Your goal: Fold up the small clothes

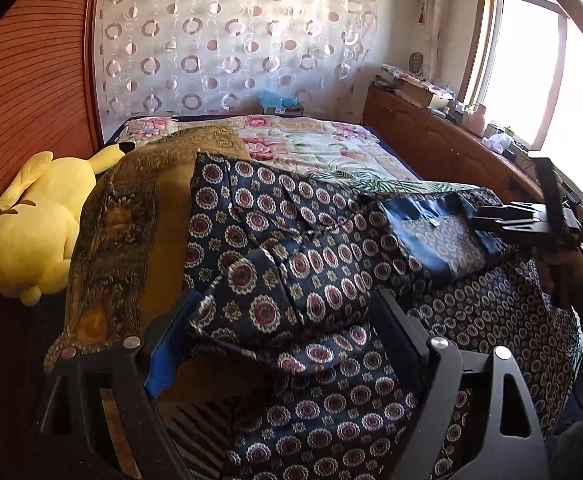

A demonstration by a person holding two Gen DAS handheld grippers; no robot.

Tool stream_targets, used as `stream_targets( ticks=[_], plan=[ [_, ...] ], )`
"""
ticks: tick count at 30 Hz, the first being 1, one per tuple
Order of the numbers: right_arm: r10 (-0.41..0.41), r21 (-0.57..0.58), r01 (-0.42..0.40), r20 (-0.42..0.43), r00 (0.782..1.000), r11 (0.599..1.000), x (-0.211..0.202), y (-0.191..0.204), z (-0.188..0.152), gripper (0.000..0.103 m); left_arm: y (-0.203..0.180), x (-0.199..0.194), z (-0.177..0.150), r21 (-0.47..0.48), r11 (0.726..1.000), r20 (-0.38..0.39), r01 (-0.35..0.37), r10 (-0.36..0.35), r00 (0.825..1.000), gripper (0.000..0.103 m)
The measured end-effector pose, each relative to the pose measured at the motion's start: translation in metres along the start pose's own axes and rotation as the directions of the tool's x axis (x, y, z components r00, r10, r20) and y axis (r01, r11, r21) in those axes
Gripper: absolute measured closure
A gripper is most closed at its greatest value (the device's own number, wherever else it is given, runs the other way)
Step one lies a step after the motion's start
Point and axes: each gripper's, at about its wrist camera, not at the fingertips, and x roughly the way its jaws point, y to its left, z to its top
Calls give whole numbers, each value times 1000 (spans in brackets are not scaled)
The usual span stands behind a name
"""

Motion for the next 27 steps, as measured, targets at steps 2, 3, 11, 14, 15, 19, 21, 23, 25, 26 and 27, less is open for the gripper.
stream_targets(
  ticks=[2, 3, 11, 14, 15, 19, 21, 23, 25, 26, 27],
  plan=[
    [-12, 25, 12, -20, 1000, 1000, 2, -7, 4, 48, 0, -2, -2, -2, 1000, 2, 1, -1, 1000, 17],
    [-14, 31, 15, -30, 999, 999, 5, -10, 4, 48, -1, -3, -3, -4, 1000, 4, 3, -3, 1000, 17],
    [35, -19, -35, -7, 999, 999, -3, -9, -11, 100, -5, -21, -5, -4, 1000, 75, -27, 27, 997, 17],
    [80, -31, -77, 79, 994, 997, -35, -9, -22, 100, -5, -29, -7, -15, 999, 98, -29, 31, 995, 17],
    [88, -33, -85, 102, 991, 996, -46, -6, -28, 100, -5, -30, -7, -17, 999, 101, -29, 30, 994, 17],
    [115, -58, -105, 192, 975, 993, -94, -4, -57, 100, -6, -37, -9, -23, 999, 115, -36, 38, 993, 17],
    [136, -73, -124, 192, 972, 990, -106, -1, -72, 100, -6, -42, -11, -28, 999, 129, -33, 37, 991, 17],
    [149, -71, -139, 162, 975, 988, -115, 0, -93, 100, -8, -46, -13, -26, 999, 137, -33, 37, 990, 17],
    [191, -42, -187, 112, 975, 981, -118, -5, -111, 100, -9, -47, -15, -9, 999, 142, -52, 53, 989, 17],
    [181, -41, -178, 96, 979, 983, -122, -8, -118, 100, -8, -47, -15, 0, 998, 141, -60, 60, 988, 17],
    [174, -53, -169, 94, 980, 984, -128, -10, -125, 100, -8, -47, -16, 5, 998, 138, -67, 65, 988, 17]
  ],
)
